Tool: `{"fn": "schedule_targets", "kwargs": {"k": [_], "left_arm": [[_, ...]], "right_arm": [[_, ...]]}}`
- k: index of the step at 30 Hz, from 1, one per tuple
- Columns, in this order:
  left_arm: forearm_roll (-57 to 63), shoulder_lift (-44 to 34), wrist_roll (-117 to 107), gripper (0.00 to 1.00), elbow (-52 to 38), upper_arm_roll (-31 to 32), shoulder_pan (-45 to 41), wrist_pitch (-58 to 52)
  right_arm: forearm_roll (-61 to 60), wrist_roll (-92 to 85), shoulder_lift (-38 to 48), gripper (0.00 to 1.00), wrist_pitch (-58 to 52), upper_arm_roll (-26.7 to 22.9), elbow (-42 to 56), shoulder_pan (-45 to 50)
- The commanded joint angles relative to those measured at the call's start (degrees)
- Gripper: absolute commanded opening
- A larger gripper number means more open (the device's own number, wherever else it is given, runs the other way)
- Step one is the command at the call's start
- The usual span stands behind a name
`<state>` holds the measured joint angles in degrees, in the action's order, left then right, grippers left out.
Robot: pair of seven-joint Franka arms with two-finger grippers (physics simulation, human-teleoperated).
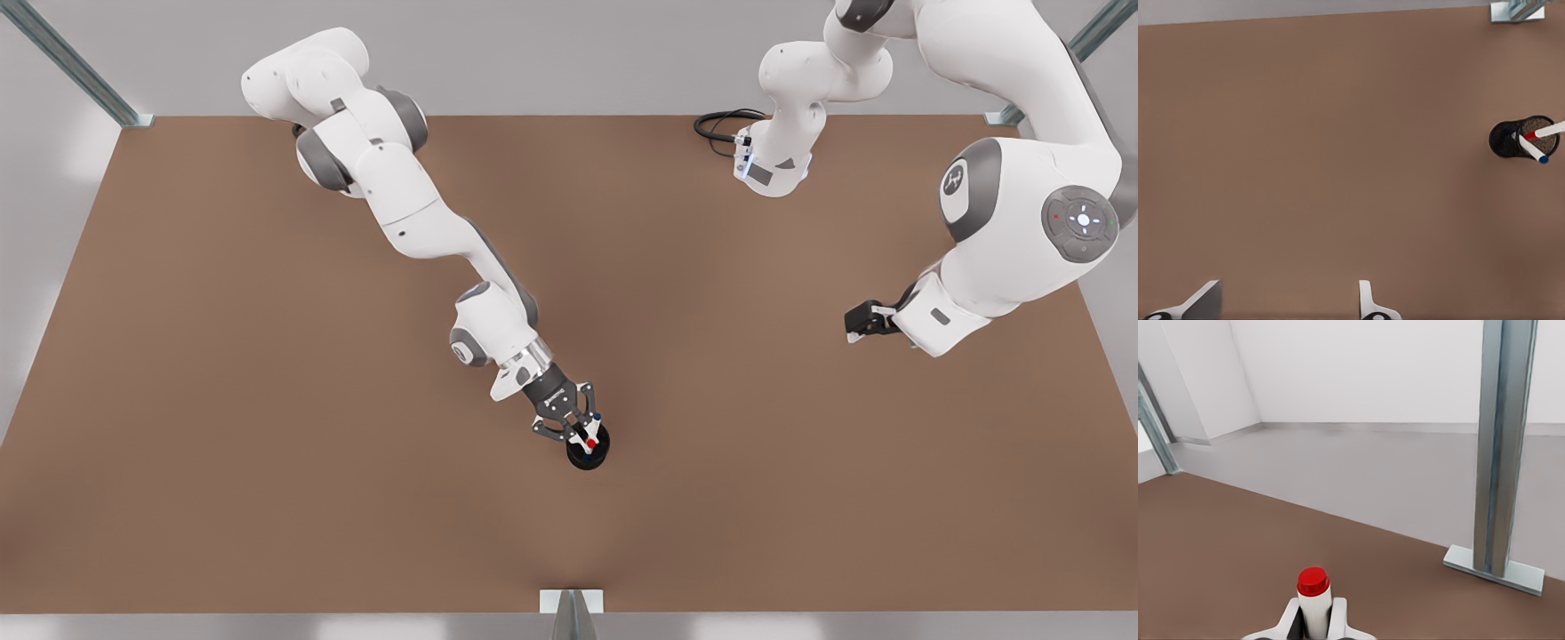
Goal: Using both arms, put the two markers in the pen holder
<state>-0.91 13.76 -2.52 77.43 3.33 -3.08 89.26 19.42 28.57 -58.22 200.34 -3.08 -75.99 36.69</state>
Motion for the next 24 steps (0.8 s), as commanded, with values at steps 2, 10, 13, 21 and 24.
{"fn": "schedule_targets", "kwargs": {"k": [2, 10, 13, 21, 24], "left_arm": [[0.0, 0.0, -4.6, 1.00, 0.0, 0.0, 0.0, 0.0], [0.0, -0.2, -4.6, 1.00, -0.1, 0.0, 0.0, 0.0], [-0.1, -0.4, -4.6, 1.00, -0.1, 0.1, 0.0, -0.3], [1.3, 0.7, -4.1, 1.00, -0.1, 0.0, 0.0, 0.8], [1.3, 0.7, -4.0, 1.00, -0.1, 0.0, -1.2, 0.7]], "right_arm": [[-0.2, -2.0, -0.1, 0.30, 1.1, 0.0, -0.4, 0.0], [-0.2, -3.0, 0.7, 1.00, 0.5, -0.1, -0.6, -1.0], [-0.1, -4.0, 3.7, 1.00, -5.0, -1.0, -0.7, -0.8], [-8.1, -7.1, 43.0, 1.00, -88.8, 17.4, -2.8, -29.8], [-18.7, -27.3, 48.0, 1.00, -106.5, 0.9, -5.7, -30.2]]}}
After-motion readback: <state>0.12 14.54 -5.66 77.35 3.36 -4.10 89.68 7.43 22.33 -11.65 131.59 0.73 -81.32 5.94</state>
